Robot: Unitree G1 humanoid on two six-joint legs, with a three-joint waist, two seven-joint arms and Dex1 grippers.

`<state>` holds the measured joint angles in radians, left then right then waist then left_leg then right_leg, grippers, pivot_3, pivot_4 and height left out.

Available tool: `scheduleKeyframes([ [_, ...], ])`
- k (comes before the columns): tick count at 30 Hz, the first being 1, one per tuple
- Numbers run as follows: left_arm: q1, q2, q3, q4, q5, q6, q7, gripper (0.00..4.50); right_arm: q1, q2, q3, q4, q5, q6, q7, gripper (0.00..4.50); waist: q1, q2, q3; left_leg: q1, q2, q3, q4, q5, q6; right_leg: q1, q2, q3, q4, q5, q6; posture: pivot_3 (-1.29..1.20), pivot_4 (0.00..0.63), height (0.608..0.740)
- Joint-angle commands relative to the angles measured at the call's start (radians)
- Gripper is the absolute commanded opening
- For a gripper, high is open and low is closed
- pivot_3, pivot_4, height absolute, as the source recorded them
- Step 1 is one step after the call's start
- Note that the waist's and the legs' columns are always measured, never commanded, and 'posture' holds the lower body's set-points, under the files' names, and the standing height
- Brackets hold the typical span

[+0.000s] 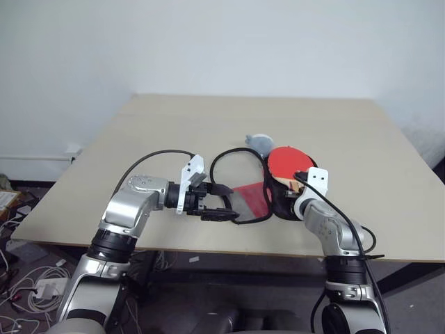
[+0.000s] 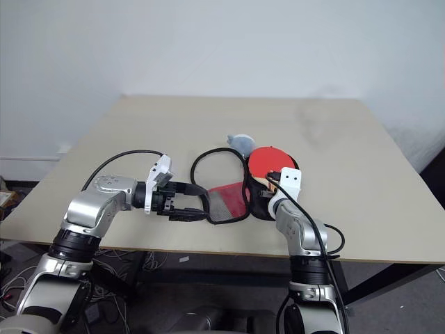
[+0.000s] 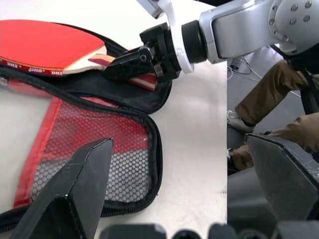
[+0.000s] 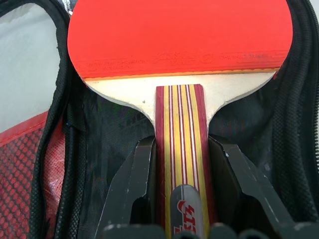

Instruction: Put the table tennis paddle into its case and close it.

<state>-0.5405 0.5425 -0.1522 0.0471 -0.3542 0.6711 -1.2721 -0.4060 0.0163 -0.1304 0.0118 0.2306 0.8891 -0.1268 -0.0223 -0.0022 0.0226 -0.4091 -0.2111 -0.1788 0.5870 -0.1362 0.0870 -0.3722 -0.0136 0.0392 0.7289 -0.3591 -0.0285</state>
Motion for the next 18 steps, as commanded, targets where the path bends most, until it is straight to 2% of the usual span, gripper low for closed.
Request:
scheduleKeyframes([
  [1,-0.016,-0.002,-0.007,-0.082,-0.032,0.046,0.036,4.50,-0.017,-0.007,0.016,-0.007,-0.014,-0.022,0.016,1.50,0.000,0.000,0.000,0.000,0.000,0.000,0.000,0.000,0.000,0.000,0.000,0.000,0.000,0.000,0.000,0.00,0.000,0.740],
  [4,0.019,0.011,-0.004,-0.161,-0.056,0.083,0.064,4.50,-0.010,-0.009,0.019,-0.014,-0.015,-0.020,0.021,2.38,0.000,0.001,0.000,0.000,0.000,0.000,0.000,0.000,0.000,0.000,0.000,0.000,0.000,0.000,0.000,0.00,0.000,0.740],
  [10,0.117,0.035,0.012,-0.359,-0.119,0.167,0.137,4.50,0.011,-0.031,0.055,-0.056,-0.031,-0.012,0.042,4.45,0.001,0.002,0.000,0.000,0.000,0.001,-0.001,0.000,0.000,0.000,0.000,0.001,0.000,0.000,0.000,0.00,0.000,0.740],
  [14,0.150,0.044,0.007,-0.418,-0.149,0.190,0.173,4.50,0.038,-0.037,0.064,-0.175,0.003,-0.050,0.092,4.48,0.006,0.003,0.001,0.000,0.000,0.001,0.000,0.000,0.000,0.001,0.000,0.000,0.000,0.000,0.000,0.00,0.000,0.740],
  [18,0.098,0.051,-0.002,-0.337,-0.153,0.170,0.159,4.50,0.048,-0.036,0.012,-0.279,0.061,-0.045,0.128,4.48,0.005,0.004,0.001,0.000,0.001,0.001,0.000,0.000,0.000,0.000,0.000,0.000,0.000,0.000,0.000,0.00,0.000,0.740],
])
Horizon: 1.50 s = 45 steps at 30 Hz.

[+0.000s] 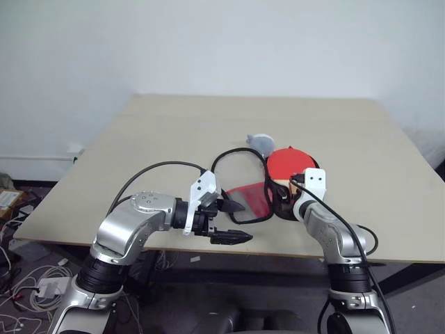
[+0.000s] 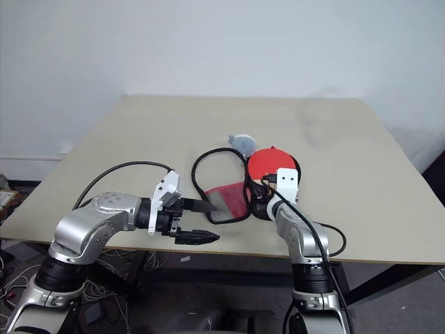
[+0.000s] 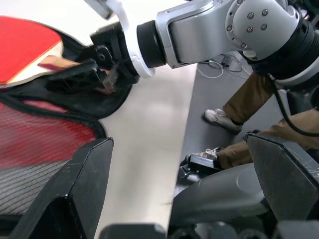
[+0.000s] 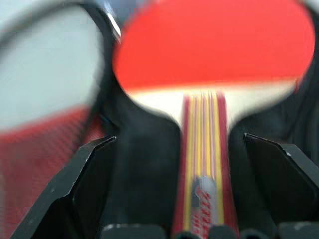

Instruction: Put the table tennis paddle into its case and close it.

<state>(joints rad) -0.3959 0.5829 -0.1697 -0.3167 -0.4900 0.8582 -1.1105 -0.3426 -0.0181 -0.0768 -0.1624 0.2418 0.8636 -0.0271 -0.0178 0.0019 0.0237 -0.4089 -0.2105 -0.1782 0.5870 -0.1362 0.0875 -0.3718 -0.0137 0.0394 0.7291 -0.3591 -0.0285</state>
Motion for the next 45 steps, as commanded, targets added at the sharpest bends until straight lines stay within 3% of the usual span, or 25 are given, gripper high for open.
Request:
scheduleKeyframes([
  [1,-0.051,0.011,0.013,0.036,-0.018,-0.020,-0.005,4.50,-0.012,-0.011,-0.052,-0.120,0.056,-0.021,0.037,4.48,0.000,0.000,0.000,0.000,0.000,0.000,0.000,0.000,0.000,0.000,0.000,0.000,0.000,0.000,0.000,0.00,0.000,0.740],
  [6,-0.082,0.017,-0.009,0.131,0.007,-0.071,-0.036,4.50,0.003,-0.072,-0.137,-0.082,0.067,0.001,0.040,4.48,0.006,0.000,0.000,0.000,0.000,0.000,0.000,0.000,0.000,0.000,0.000,0.000,-0.001,0.000,0.000,0.00,0.000,0.740],
  [10,-0.138,0.035,-0.008,0.321,0.042,-0.173,-0.110,4.50,0.023,-0.105,-0.170,-0.006,0.055,-0.011,0.040,4.48,0.015,0.000,0.000,0.000,0.000,0.001,-0.001,0.000,0.000,0.000,0.000,0.000,-0.001,0.000,0.000,0.00,0.000,0.740],
  [22,-0.151,0.017,-0.018,0.568,0.126,-0.391,-0.207,4.50,0.091,-0.106,-0.138,0.080,0.050,-0.007,0.062,4.48,0.018,-0.001,0.000,0.000,0.001,0.002,-0.004,0.000,0.000,-0.002,0.000,0.002,-0.001,0.000,-0.001,0.00,0.000,0.740],
  [30,-0.140,-0.001,-0.009,0.698,0.169,-0.513,-0.252,4.50,0.132,-0.120,-0.082,0.043,0.048,0.032,0.099,1.84,0.016,-0.002,-0.001,0.000,0.001,0.002,-0.004,0.000,0.000,-0.002,0.000,0.002,-0.001,0.000,-0.001,0.00,0.000,0.740],
  [43,-0.169,-0.038,-0.002,0.910,0.231,-0.678,-0.301,4.50,0.154,-0.141,-0.003,-0.006,0.049,0.119,0.164,1.84,0.016,-0.010,-0.006,0.000,0.002,0.002,-0.004,-0.002,0.003,-0.002,0.000,0.002,-0.001,0.000,-0.001,0.00,0.000,0.740],
  [45,-0.178,-0.043,0.001,0.935,0.236,-0.692,-0.309,4.50,0.151,-0.142,-0.006,0.006,0.040,0.128,0.156,1.46,0.016,-0.011,-0.007,0.000,0.002,0.002,-0.004,-0.002,0.004,-0.002,0.000,0.001,-0.001,0.000,-0.001,0.00,0.000,0.740],
])
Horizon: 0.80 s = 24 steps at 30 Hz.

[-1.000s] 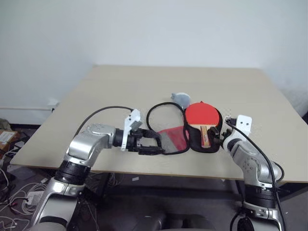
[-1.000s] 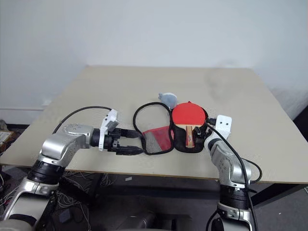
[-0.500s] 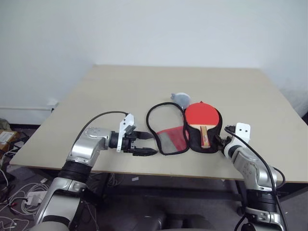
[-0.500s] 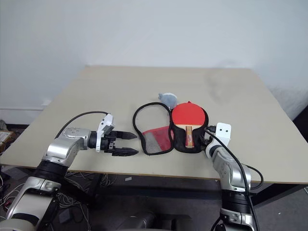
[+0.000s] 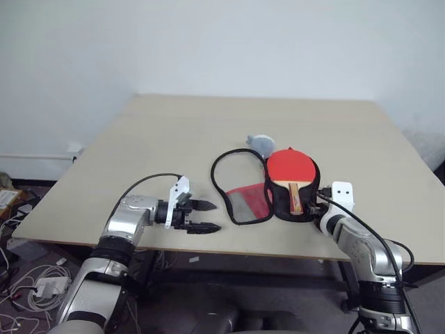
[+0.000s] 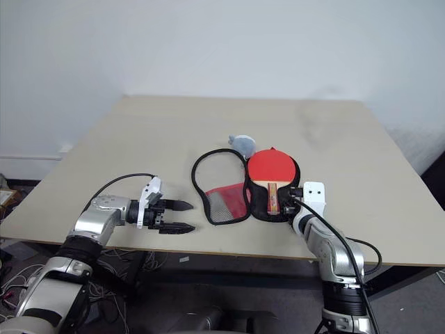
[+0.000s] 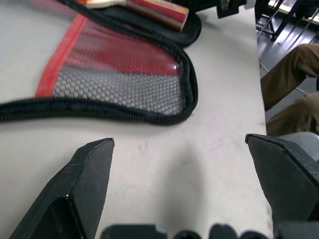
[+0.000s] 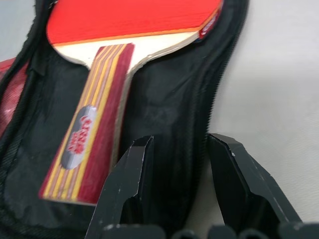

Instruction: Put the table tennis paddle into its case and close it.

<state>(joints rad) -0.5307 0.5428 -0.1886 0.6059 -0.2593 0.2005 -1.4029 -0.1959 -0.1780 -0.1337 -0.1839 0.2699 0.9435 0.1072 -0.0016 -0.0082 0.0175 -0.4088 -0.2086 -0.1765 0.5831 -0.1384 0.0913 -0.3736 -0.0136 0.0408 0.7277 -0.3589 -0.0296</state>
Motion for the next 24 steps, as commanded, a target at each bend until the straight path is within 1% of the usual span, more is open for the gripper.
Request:
scheduleKeyframes([
  [1,-0.046,-0.004,0.021,0.021,0.008,-0.040,-0.020,4.50,0.005,0.017,0.051,0.029,0.007,0.045,0.020,1.25,0.000,-0.002,-0.001,0.000,0.000,0.000,0.000,0.000,0.000,0.000,0.000,0.000,0.000,0.000,0.000,0.00,0.000,0.740],
  [4,-0.051,-0.008,0.024,0.038,0.014,-0.055,-0.029,4.50,0.005,0.021,0.042,0.027,0.008,0.042,0.023,0.25,-0.001,-0.002,-0.001,0.000,0.000,0.000,0.000,0.000,0.000,0.000,0.000,0.000,0.000,0.000,0.000,0.00,0.000,0.740],
  [5,-0.056,-0.013,0.026,0.050,0.018,-0.067,-0.026,4.50,0.008,0.015,0.042,0.027,0.005,0.038,0.026,0.01,0.000,-0.003,-0.002,0.000,0.000,0.000,0.000,0.000,0.000,0.000,0.000,0.000,0.000,0.000,0.000,0.00,0.000,0.740],
  [9,-0.066,-0.029,0.041,0.061,0.011,-0.082,-0.020,4.50,0.019,-0.001,0.033,0.015,0.006,0.029,0.038,0.01,0.000,-0.003,-0.002,0.000,0.000,0.000,0.000,0.000,0.000,0.000,0.000,0.000,0.000,0.000,0.000,0.00,0.000,0.740],
  [17,-0.035,-0.036,0.090,-0.102,-0.053,-0.011,-0.005,4.50,0.061,-0.072,0.047,-0.101,0.047,0.098,0.115,0.01,0.002,-0.003,-0.002,0.000,0.000,0.000,0.000,-0.001,0.001,0.000,0.000,-0.001,-0.001,0.000,0.000,0.00,0.000,0.740],
  [24,-0.022,-0.036,0.099,-0.177,-0.059,0.033,0.029,4.50,0.135,-0.148,0.040,-0.255,0.103,0.196,0.177,0.01,0.005,-0.003,-0.002,-0.001,0.000,0.000,0.001,-0.002,0.003,0.001,0.000,-0.001,-0.001,0.000,0.000,0.00,0.000,0.740],
])
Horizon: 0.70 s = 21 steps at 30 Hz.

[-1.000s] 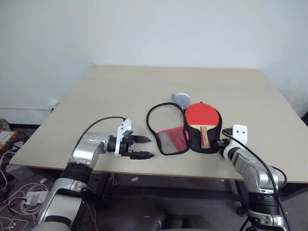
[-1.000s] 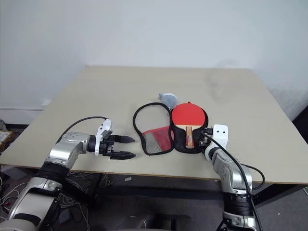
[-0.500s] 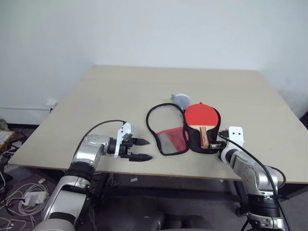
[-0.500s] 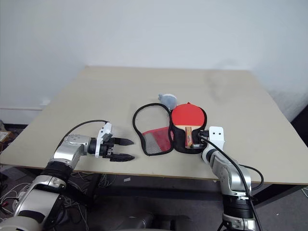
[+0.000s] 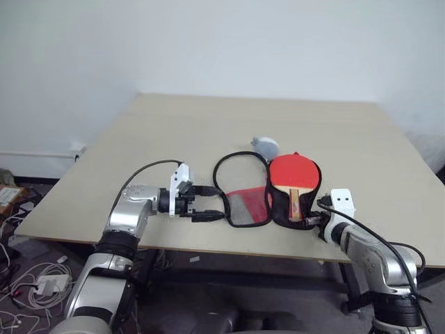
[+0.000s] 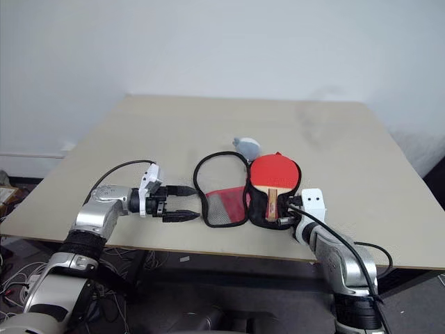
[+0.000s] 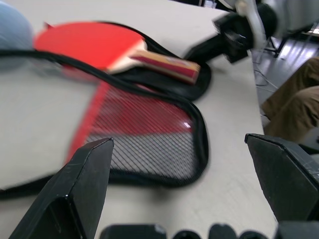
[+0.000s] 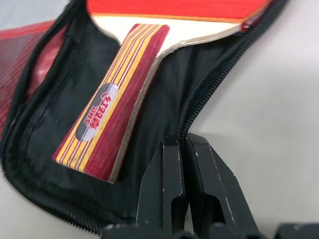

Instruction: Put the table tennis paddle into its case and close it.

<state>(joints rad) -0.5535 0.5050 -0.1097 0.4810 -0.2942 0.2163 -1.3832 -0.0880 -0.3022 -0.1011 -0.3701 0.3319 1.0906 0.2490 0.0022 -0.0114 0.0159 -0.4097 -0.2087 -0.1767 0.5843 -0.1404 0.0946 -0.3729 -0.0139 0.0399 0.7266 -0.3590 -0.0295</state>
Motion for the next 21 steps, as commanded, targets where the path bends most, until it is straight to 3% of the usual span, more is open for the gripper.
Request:
scheduleKeyframes([
  [1,0.004,0.002,0.019,-0.063,-0.024,0.027,0.012,4.50,0.040,-0.037,0.007,-0.091,0.046,0.057,0.043,0.01,0.002,0.000,0.000,0.000,0.000,0.000,0.000,0.000,0.000,0.000,0.000,0.000,0.000,0.000,0.000,0.00,0.000,0.740],
  [21,-0.015,-0.003,0.000,-0.167,-0.031,0.158,0.035,4.50,0.298,-0.226,-0.166,-0.448,0.233,0.205,0.185,0.01,0.013,0.001,0.001,-0.003,0.000,0.001,0.008,-0.005,0.008,0.003,-0.001,-0.002,-0.002,-0.001,0.003,0.00,0.000,0.740],
])
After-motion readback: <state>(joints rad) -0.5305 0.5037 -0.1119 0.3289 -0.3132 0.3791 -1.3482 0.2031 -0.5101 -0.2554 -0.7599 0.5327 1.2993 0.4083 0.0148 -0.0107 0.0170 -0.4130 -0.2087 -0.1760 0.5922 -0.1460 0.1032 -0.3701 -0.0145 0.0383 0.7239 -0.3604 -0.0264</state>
